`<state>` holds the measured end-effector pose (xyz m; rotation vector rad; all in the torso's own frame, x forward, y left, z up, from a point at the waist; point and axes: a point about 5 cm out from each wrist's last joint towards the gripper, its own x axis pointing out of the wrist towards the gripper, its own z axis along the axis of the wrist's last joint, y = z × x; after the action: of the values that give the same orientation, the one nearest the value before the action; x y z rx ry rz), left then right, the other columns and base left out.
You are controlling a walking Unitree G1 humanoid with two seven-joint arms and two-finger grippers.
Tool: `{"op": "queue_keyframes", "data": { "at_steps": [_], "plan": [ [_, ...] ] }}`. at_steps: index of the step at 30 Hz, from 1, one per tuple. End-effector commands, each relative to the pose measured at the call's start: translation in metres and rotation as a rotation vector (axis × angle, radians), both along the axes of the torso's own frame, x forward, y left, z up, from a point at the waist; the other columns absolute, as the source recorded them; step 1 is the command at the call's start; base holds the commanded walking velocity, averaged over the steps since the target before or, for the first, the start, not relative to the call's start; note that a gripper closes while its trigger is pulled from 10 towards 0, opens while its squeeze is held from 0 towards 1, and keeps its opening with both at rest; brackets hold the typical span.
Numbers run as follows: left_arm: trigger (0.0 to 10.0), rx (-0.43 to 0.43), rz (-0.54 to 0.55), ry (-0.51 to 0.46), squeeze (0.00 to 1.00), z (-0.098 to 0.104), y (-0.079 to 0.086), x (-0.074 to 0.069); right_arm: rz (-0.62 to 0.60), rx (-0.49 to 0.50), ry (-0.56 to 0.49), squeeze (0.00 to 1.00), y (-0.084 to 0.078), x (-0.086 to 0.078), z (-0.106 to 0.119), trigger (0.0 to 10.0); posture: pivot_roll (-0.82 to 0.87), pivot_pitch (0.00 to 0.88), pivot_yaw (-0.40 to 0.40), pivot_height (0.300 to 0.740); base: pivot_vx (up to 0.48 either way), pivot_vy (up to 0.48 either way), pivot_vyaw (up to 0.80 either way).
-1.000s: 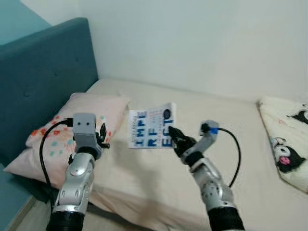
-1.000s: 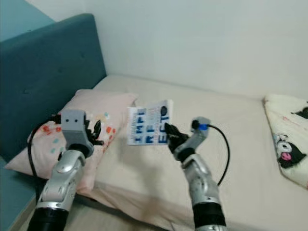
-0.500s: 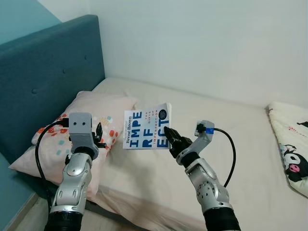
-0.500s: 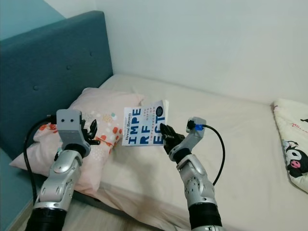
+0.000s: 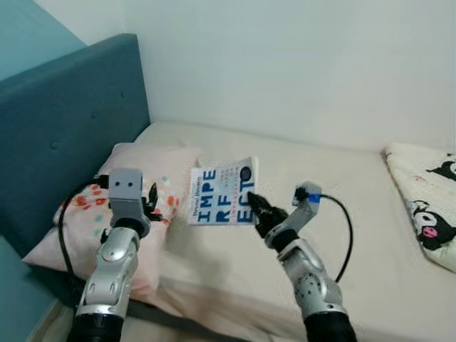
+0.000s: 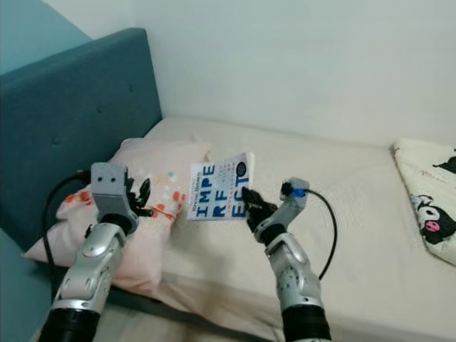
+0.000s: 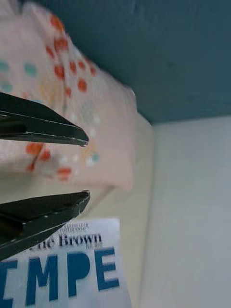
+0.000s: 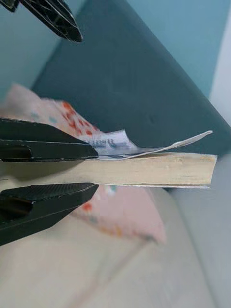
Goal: Clean up the room
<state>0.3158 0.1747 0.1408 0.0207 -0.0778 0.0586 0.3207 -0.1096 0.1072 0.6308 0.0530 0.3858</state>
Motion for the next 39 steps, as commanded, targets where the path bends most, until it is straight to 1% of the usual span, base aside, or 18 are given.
{"op": "queue_keyframes", "data": {
  "at_steps": [1, 2, 4, 14, 19, 26, 29, 30, 32, 33, 36, 39],
  "plan": [
    [10.0, -0.006, -0.009, 0.012, 0.00, -0.003, -0.001, -0.001, -0.017, 0.007, -0.040, 0.00, -0.004, 0.002, 0.008, 10.0, 0.10, 0.000, -0.060, 0.740, 0.000, 0.315, 0.00],
    [10.0, 0.017, -0.016, 0.009, 0.00, -0.002, -0.002, 0.000, -0.018, 0.011, -0.042, 0.00, -0.003, 0.002, 0.009, 10.0, 0.10, 0.000, -0.058, 0.740, 0.000, -0.480, 0.00],
    [10.0, 0.033, -0.017, 0.006, 0.00, 0.000, -0.003, 0.000, -0.018, 0.014, -0.043, 0.00, -0.003, 0.002, 0.009, 10.0, 0.10, 0.000, -0.058, 0.740, 0.000, -0.480, 0.00],
    [10.0, 0.036, -0.031, 0.005, 0.00, 0.000, -0.007, 0.002, -0.027, 0.026, -0.046, 0.00, -0.005, 0.002, 0.010, 10.0, 0.11, 0.000, -0.054, 0.740, 0.000, -0.480, 0.00],
    [10.0, 0.037, -0.054, 0.015, 0.00, -0.001, -0.012, 0.002, -0.031, 0.027, -0.047, 0.00, -0.006, 0.003, 0.011, 10.0, 0.11, 0.000, -0.054, 0.740, 0.000, 0.000, 0.00],
    [10.0, 0.050, -0.048, 0.041, 0.00, -0.005, -0.014, 0.003, -0.043, 0.015, -0.047, 0.00, -0.008, 0.003, 0.011, 10.0, 0.10, 0.000, -0.057, 0.740, 0.000, 0.000, 0.00],
    [10.0, 0.040, -0.044, 0.047, 0.00, -0.007, -0.013, 0.003, -0.070, -0.007, -0.022, 0.00, -0.011, 0.004, 0.008, 10.0, 0.10, 0.000, -0.057, 0.740, 0.000, 0.000, 0.00],
    [10.0, 0.040, -0.046, 0.053, 0.00, -0.009, -0.013, 0.003, -0.128, -0.118, 0.097, 0.00, -0.020, 0.006, -0.011, 10.0, 0.10, 0.000, -0.061, 0.740, 0.000, 0.000, 0.00],
    [10.0, 0.045, -0.049, 0.056, 0.00, -0.010, -0.013, 0.003, -0.153, -0.177, 0.152, 0.00, -0.025, 0.006, -0.021, 10.0, 0.10, 0.000, -0.061, 0.740, 0.000, 0.000, 0.00],
    [10.0, 0.045, -0.049, 0.056, 0.00, -0.010, -0.013, 0.003, -0.153, -0.177, 0.152, 0.00, -0.025, 0.006, -0.021, 10.0, 0.10, 0.000, -0.061, 0.740, 0.000, 0.000, 0.00],
    [10.0, 0.041, -0.056, 0.062, 0.00, -0.013, -0.013, 0.001, -0.191, -0.136, 0.181, 0.00, -0.035, 0.004, -0.026, 10.0, 0.10, 0.000, -0.062, 0.740, 0.000, 0.000, 0.00],
    [10.0, 0.037, -0.065, 0.062, 0.00, -0.013, -0.014, -0.001, -0.190, -0.138, 0.181, 0.00, -0.037, 0.003, -0.026, 10.0, 0.09, 0.000, -0.064, 0.740, 0.000, 0.000, 0.00]
  ]
}}
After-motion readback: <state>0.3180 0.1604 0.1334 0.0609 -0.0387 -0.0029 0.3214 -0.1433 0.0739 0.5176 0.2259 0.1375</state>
